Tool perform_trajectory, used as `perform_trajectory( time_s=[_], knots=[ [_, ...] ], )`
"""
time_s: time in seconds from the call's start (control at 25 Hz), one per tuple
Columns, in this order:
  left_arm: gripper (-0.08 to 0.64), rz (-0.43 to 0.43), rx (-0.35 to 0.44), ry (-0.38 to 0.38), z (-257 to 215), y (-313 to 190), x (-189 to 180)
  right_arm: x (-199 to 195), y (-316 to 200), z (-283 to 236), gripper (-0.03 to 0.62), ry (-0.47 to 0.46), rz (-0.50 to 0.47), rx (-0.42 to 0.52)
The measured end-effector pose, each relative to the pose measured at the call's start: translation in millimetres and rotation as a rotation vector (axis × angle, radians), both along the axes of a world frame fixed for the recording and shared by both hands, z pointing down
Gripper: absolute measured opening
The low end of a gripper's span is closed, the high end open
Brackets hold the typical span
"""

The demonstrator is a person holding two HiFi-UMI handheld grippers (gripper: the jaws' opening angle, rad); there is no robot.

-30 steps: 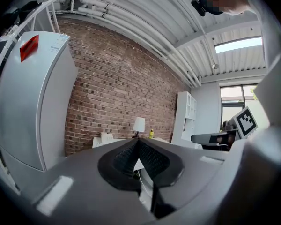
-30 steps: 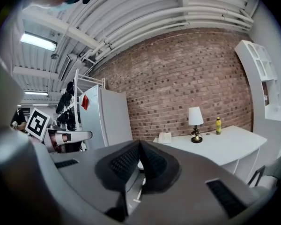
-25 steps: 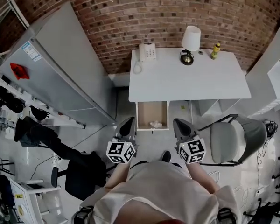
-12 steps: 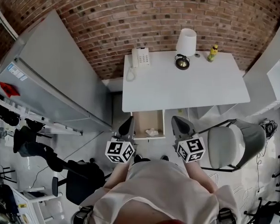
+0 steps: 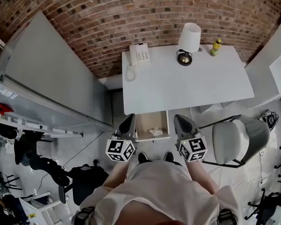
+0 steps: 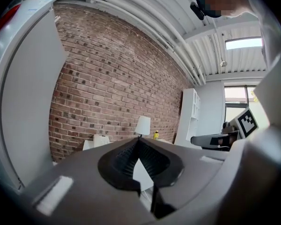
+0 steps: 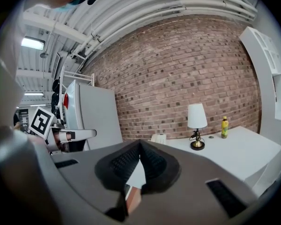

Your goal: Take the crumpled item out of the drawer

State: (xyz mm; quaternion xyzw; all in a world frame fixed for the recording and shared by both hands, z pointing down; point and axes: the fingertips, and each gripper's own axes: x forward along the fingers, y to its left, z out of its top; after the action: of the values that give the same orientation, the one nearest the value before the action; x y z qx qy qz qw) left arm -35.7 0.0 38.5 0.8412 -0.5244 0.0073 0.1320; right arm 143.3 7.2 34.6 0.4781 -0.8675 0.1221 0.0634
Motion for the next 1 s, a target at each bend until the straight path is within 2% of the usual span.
perform_trajectory(
  time_s=[0.32,0.6,1.0],
  knots=[
    [0.009,0.006,-0.073,-0.002,30.7,-11.6,-17.7,-12.4,-17.6,24.0,0.009,0.023,0.009,-0.051],
    [0.009,0.042,-0.106,-0.011,63.7,-20.6,-18.0,-21.4,-32.3,53.7,0.008,0.039,0.001,-0.08],
    [0.009,0.07,-0.214,-0.017,126.9,-5.6,-16.9,-24.0,-18.2,115.5,0.008,0.064,0.007,-0.189]
  ],
)
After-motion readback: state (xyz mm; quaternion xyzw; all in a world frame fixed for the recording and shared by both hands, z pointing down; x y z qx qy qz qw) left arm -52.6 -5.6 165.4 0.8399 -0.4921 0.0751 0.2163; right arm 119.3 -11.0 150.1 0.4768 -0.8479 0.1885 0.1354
